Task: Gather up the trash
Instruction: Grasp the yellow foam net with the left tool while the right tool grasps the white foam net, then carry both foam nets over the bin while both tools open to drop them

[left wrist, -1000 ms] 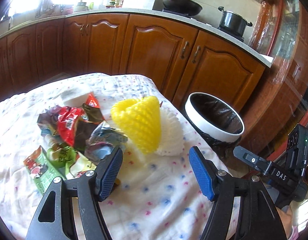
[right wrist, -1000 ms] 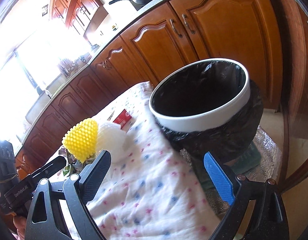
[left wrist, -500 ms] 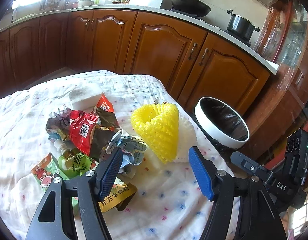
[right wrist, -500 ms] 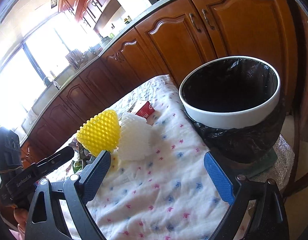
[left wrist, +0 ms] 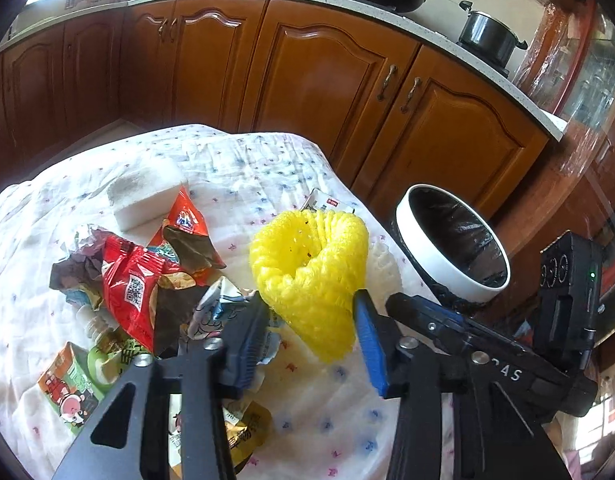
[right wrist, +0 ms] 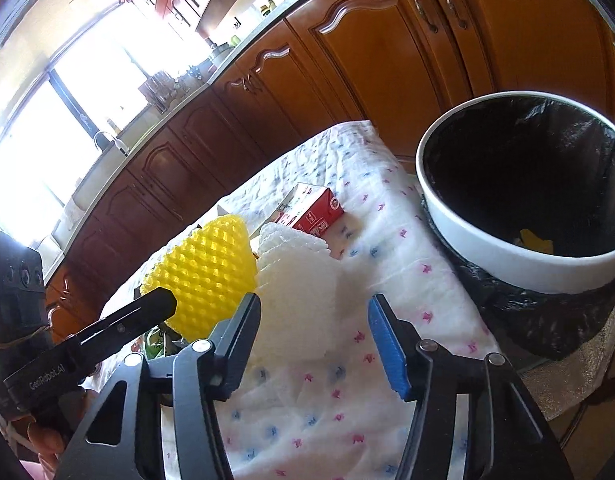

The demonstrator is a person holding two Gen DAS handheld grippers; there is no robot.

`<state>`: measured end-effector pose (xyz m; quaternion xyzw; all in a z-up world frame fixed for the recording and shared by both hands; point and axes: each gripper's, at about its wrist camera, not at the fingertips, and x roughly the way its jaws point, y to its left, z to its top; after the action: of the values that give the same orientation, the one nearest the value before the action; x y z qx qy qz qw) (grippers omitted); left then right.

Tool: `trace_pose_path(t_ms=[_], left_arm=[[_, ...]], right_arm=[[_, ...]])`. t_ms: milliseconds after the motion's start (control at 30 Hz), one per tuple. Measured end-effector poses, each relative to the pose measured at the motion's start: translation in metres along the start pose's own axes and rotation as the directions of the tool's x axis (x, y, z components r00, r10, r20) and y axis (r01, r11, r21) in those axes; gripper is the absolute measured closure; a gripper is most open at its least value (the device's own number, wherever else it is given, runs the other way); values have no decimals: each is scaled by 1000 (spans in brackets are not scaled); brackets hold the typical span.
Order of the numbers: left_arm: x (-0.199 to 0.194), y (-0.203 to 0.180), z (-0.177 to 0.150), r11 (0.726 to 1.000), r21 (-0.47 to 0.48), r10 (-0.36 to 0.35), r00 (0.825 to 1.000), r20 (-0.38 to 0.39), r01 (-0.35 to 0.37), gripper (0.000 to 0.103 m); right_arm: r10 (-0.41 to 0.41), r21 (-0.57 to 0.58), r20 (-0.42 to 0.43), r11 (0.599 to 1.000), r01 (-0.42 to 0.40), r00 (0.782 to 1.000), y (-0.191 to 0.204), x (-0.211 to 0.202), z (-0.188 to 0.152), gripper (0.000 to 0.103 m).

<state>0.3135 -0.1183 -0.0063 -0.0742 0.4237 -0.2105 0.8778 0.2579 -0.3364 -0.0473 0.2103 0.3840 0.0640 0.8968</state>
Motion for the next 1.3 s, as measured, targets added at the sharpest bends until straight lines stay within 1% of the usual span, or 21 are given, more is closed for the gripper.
trace_pose_path(t_ms=[33,67,100,133,167,333,433,533,900,1033,1300], left_arm=[[3,0,0,1000,0,-6,1000,-10,6,80],[5,1,1,1000,3,-6,1000,-10,6,81],[5,0,1,1000,11,2,1000,-4,-2,82],[4,-1,2,1000,19,7,1000,5,-7,83],[3,-1,2,1000,24,2,1000,11,-2,83],[-10,-9,-2,999,42,-21,999,47,19,84],[-22,-13,-4,998,52,-32,997,74,28,84],[-30,-17,-7,997,66,-43,996,82,38,84],[-28,-47,-13,989,119,-97,994,50,91,84],[-19,-59,-13,984,134,-119,992,32,114,84],[3,-77,-8,976,170,-138,990,2,135,84]], right_arm=[[3,-1,-13,1000,-3,1000,1,5,0,56],[11,0,-27,1000,-11,1000,1,11,-1,68],[22,1,-39,1000,-22,999,2,15,-2,77],[27,-1,-47,1000,-27,999,3,18,-3,92],[25,-6,-45,1000,-26,999,3,18,-5,96],[32,-31,0,999,-32,999,5,0,-10,98],[25,-43,36,999,-23,999,6,-18,-10,98],[15,-56,70,998,-11,997,5,-36,-9,99],[-24,-39,159,999,30,987,-11,-88,-4,99],[-41,-30,184,998,47,982,-18,-102,-3,99],[-90,8,223,996,90,971,-39,-125,1,99]])
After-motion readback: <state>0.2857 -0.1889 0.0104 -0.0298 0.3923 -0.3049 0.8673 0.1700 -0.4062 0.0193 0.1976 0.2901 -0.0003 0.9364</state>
